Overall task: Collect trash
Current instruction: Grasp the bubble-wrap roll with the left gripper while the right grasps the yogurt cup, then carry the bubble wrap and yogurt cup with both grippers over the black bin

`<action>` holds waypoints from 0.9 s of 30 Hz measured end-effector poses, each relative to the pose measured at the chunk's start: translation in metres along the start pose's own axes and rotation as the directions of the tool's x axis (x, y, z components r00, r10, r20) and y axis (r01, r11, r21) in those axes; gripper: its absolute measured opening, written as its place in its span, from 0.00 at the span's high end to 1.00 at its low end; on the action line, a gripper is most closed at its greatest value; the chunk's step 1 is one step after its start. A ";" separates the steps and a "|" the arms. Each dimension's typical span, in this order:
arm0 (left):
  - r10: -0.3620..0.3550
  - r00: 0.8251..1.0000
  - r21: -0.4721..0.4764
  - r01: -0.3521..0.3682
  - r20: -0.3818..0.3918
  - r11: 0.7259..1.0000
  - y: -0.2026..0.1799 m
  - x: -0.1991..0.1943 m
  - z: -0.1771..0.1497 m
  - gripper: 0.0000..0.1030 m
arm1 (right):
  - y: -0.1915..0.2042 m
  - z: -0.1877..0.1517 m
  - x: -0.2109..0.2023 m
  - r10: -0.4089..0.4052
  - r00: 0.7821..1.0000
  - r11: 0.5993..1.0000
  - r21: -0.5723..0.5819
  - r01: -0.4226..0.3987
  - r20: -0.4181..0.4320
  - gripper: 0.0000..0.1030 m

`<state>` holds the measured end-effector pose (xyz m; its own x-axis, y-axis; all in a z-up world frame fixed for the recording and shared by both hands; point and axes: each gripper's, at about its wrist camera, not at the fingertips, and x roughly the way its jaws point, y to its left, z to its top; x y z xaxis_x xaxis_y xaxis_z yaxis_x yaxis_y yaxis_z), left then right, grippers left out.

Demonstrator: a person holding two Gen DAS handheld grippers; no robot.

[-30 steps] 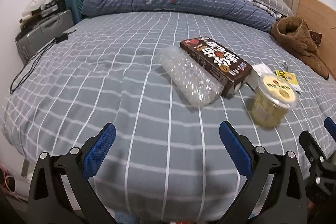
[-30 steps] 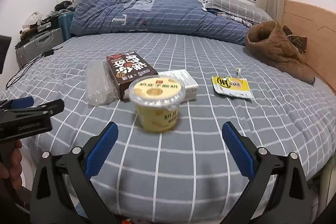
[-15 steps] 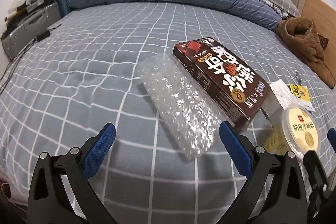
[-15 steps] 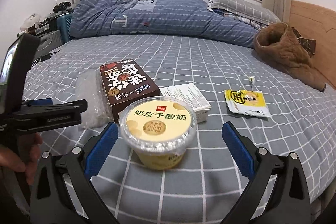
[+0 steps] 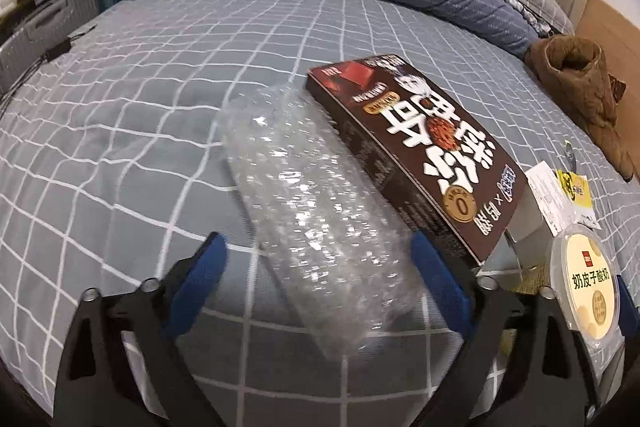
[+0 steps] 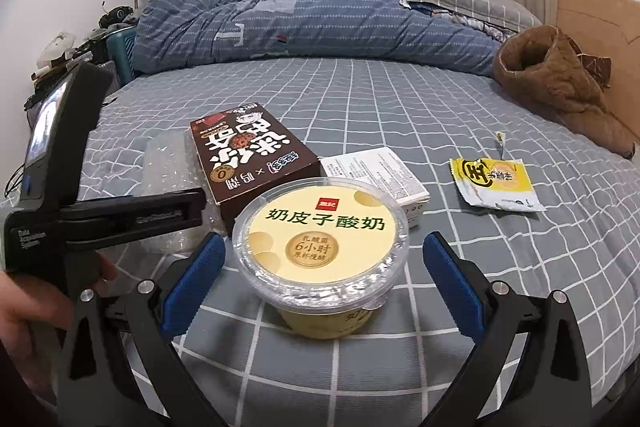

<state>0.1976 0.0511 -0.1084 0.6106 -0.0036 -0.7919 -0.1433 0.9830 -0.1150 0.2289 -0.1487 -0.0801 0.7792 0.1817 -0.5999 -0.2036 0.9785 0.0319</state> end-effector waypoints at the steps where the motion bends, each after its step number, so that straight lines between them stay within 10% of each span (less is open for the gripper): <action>1: -0.009 1.000 0.007 0.009 -0.006 1.000 -0.002 0.002 0.000 0.22 | 0.001 0.000 0.000 0.000 1.000 1.000 0.000 0.000 0.001 0.08; 10: -0.059 0.998 0.041 0.061 -0.035 0.997 -0.015 0.009 -0.002 0.60 | 0.000 -0.001 0.005 0.003 1.000 1.000 0.029 -0.003 0.003 0.17; 27: -0.028 1.000 0.064 0.028 0.000 0.998 -0.007 -0.014 -0.001 0.67 | -0.003 0.004 -0.010 -0.006 1.000 0.999 0.042 0.005 0.025 0.18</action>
<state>0.1894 0.0438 -0.0972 0.6142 -0.0309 -0.7885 -0.0763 0.9922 -0.0983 0.2245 -0.1531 -0.0709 0.7953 0.1778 -0.5795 -0.1744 0.9827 0.0622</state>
